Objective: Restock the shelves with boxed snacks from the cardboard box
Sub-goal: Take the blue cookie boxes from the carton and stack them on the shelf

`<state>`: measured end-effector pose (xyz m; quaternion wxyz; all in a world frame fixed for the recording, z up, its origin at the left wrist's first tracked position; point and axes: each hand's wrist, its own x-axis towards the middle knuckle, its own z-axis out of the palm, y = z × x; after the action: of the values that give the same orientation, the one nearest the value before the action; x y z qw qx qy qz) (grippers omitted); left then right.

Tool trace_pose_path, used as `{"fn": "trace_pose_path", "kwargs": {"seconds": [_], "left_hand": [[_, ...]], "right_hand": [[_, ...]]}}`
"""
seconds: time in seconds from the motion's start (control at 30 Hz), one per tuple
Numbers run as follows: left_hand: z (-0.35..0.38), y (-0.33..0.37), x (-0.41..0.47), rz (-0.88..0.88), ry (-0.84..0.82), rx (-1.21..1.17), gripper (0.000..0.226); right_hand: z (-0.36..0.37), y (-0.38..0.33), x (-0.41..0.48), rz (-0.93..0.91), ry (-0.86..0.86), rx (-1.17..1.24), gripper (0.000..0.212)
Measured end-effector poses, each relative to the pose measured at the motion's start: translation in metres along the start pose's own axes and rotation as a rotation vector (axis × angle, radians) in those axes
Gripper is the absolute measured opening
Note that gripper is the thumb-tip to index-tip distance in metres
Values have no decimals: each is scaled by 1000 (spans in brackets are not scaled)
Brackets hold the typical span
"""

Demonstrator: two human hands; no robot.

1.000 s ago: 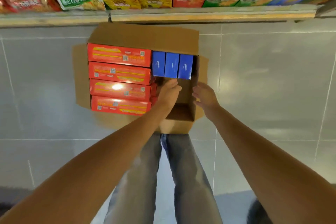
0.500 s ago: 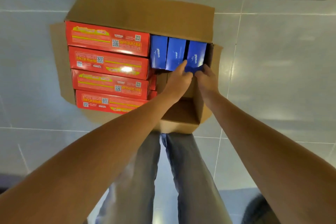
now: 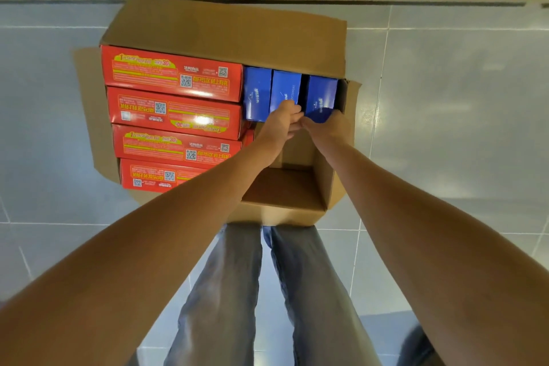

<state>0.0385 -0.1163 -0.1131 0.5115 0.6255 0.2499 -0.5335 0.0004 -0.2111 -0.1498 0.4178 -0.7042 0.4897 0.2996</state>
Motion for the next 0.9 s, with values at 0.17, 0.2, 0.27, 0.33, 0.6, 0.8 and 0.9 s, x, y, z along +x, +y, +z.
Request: {"fn": "trace_pose_path", "kwargs": {"seconds": [0.17, 0.2, 0.27, 0.33, 0.6, 0.8, 0.9], "left_hand": [[-6, 7, -13, -33, -62, 4, 49], [-7, 8, -21, -43, -83, 15, 49], [-7, 10, -41, -47, -130, 67, 48], [-7, 12, -60, -51, -126, 107, 46], [-26, 55, -150, 93, 37, 412, 31], [-52, 102, -223, 205, 15, 514, 29], [-59, 126, -264, 273, 7, 602, 50]], "right_hand": [[-8, 1, -22, -65, 131, -46, 31], [-13, 5, -32, -87, 141, -70, 33], [-27, 12, -53, -127, 141, -108, 36], [-44, 20, -73, -133, 130, -118, 43], [-122, 8, -169, -46, 139, 118, 44], [-164, -42, -239, -36, 16, 339, 37], [-184, -78, -275, -62, -58, 424, 40]]}}
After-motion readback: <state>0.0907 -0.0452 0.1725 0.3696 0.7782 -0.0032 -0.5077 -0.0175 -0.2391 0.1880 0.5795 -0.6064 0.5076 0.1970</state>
